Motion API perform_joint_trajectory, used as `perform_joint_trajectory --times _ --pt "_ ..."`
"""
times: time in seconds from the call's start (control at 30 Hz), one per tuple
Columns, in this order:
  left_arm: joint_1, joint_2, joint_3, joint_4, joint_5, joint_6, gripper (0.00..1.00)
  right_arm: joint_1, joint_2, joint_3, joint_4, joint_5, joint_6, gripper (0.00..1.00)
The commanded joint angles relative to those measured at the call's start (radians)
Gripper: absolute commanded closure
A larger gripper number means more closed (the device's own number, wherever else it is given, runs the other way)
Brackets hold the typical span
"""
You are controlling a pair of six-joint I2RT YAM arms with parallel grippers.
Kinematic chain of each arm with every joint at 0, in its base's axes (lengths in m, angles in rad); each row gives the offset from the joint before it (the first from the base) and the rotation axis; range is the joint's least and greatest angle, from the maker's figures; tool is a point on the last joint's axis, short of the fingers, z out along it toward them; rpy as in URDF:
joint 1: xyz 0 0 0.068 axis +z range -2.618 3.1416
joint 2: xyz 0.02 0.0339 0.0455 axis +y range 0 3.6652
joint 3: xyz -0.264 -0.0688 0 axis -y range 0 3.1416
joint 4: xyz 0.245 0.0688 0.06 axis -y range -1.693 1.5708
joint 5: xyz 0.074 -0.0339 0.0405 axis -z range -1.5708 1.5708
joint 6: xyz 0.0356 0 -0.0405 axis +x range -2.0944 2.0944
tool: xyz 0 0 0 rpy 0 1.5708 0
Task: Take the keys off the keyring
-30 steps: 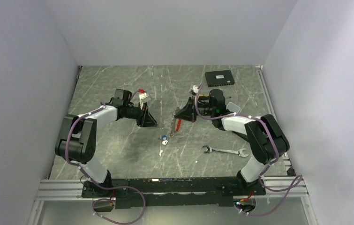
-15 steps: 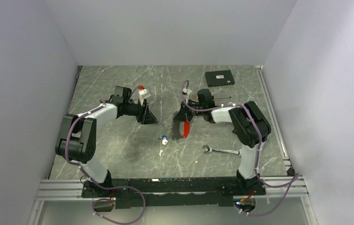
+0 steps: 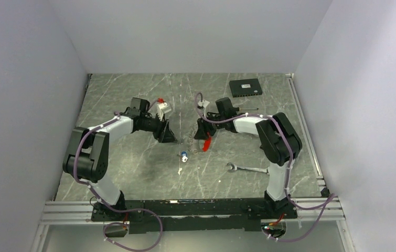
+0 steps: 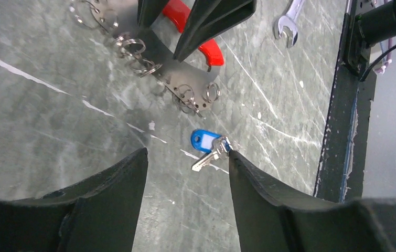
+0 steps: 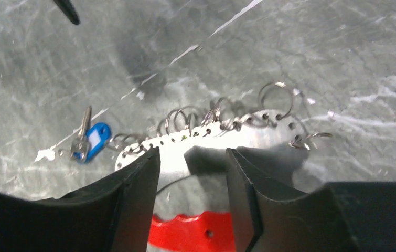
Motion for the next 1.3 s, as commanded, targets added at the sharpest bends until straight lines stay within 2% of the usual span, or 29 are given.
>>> perform_joint_trajectory --times 0.0,0.17,0.3,0.43,0.6,0.87,0.93,1.1,1.27 --pt "-0.063 -0.011 0.041 -0.122 -0.077 0.150 0.36 0.005 -0.128 0.002 -0.176 0.044 -0.143 0.45" --pt "-0.170 -0.057 0.035 -0.248 -0.214 0.364 0.36 0.006 -0.160 0.002 -0.250 0.016 -0.143 0.43" --pt "-0.226 -0.057 0.046 -0.286 -0.282 0.448 0.36 0.006 -0.122 -0.027 -0.235 -0.021 -0.115 0.44" --pt "-0.280 -0.034 0.074 -0.268 -0.319 0.474 0.37 0.010 -0.078 -0.040 -0.209 -0.047 -0.073 0.44" --pt "-0.360 0.009 0.086 -0.214 -0.383 0.473 0.38 0.006 -0.046 -0.028 -0.283 -0.022 -0.106 0.46" --pt "-0.426 0.048 0.054 -0.150 -0.473 0.480 0.42 -0.017 -0.102 -0.063 -0.330 -0.063 -0.098 0.47" --pt "-0.430 0.054 0.045 -0.156 -0.495 0.489 0.44 -0.031 -0.119 -0.060 -0.334 -0.083 -0.089 0.46" --pt "-0.432 0.063 0.038 -0.217 -0.559 0.526 0.57 -0.085 -0.188 -0.046 -0.332 -0.176 -0.043 0.45" --pt "-0.421 0.079 0.037 -0.276 -0.658 0.558 0.63 -0.128 -0.267 -0.034 -0.323 -0.198 -0.015 0.43"
